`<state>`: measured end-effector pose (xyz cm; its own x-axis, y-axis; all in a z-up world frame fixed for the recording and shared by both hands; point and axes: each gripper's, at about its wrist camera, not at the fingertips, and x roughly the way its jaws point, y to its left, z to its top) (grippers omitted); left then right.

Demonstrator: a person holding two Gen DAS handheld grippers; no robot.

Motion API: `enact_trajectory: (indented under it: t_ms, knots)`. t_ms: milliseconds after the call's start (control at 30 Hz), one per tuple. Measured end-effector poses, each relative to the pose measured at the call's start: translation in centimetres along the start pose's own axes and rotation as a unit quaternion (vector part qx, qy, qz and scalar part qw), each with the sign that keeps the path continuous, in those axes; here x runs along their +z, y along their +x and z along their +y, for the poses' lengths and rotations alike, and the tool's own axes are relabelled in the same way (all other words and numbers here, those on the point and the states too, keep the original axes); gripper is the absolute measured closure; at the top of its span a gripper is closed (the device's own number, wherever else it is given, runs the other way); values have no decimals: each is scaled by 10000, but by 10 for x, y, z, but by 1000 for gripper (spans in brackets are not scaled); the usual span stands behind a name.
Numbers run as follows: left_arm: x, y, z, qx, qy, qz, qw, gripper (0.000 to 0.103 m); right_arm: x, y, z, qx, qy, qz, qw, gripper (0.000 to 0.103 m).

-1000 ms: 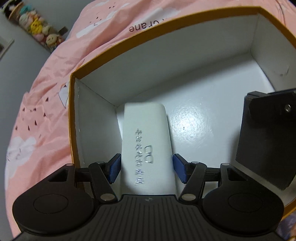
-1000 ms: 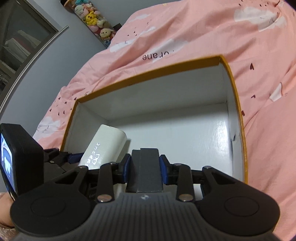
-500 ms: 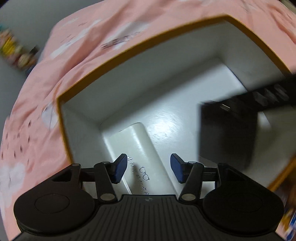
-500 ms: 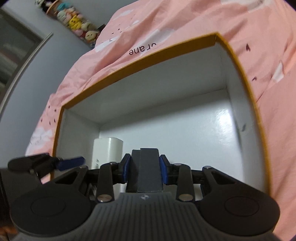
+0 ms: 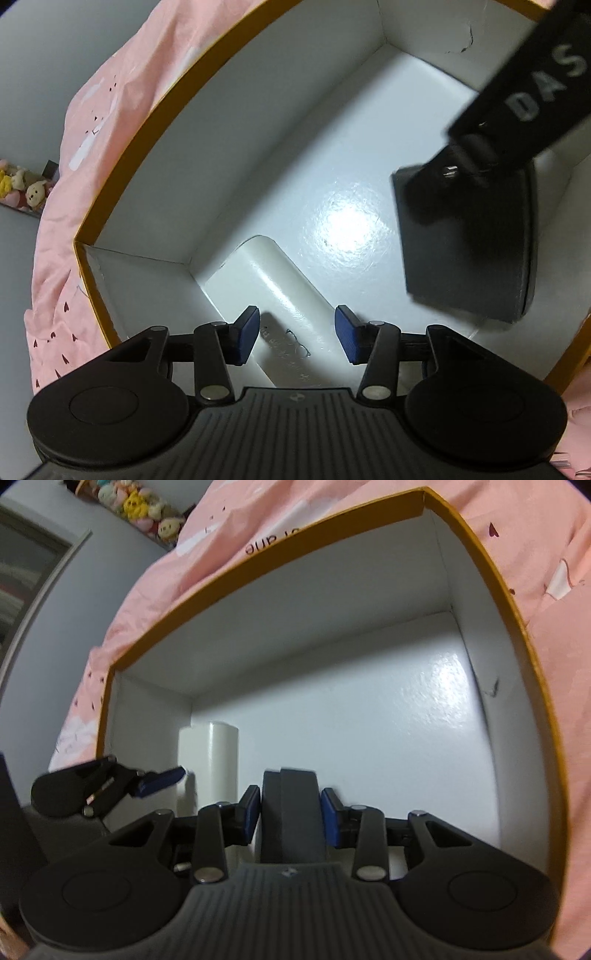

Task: Organize objects
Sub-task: 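Lower the power bank into the box and open the left gripper, then place the dark grey box beside the power bank with the right gripper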

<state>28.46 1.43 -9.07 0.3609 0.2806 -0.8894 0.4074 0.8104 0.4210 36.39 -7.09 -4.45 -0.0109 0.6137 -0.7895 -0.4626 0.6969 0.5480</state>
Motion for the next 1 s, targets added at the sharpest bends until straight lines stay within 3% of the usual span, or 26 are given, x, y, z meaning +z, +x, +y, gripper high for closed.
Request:
enact_trajectory:
  t_ms: [100,233,300,367,500,633,800,933,1000]
  knots:
    - [-2,4,1,103,23,122,9999,47,2,-4,-2,-132,-135,153,9997,62]
    - [-5,6,13,-105,-339,177,9992,47,6,-5,-5,-178,-208,355,9990,61]
    - [-6,5,17,-159,-511,83,9985,55,6,-5,-5,-232,-301,404,9985,61]
    - [-11,0,25,-352,-738,-112,9966,55,5,-4,-8,-137,-194,461,9987,62]
    - [-21,-16,48,-1025,-1635,-459,9801,55,-3,7,-15,307,237,579,9976,63]
    - [-30,-32,58,-966,-2032,-730,9716,55,-8,20,-2,486,383,484,9969,63]
    - [-41,-42,70,-1081,-2542,-907,9568,54,-15,42,13,814,362,720,9934,63]
    - [-52,-57,78,-1056,-2882,-1031,9461,54,-15,46,23,733,228,709,9945,63]
    - [-58,-63,77,-1074,-2996,-1104,9416,54,-15,47,29,481,101,734,9961,60]
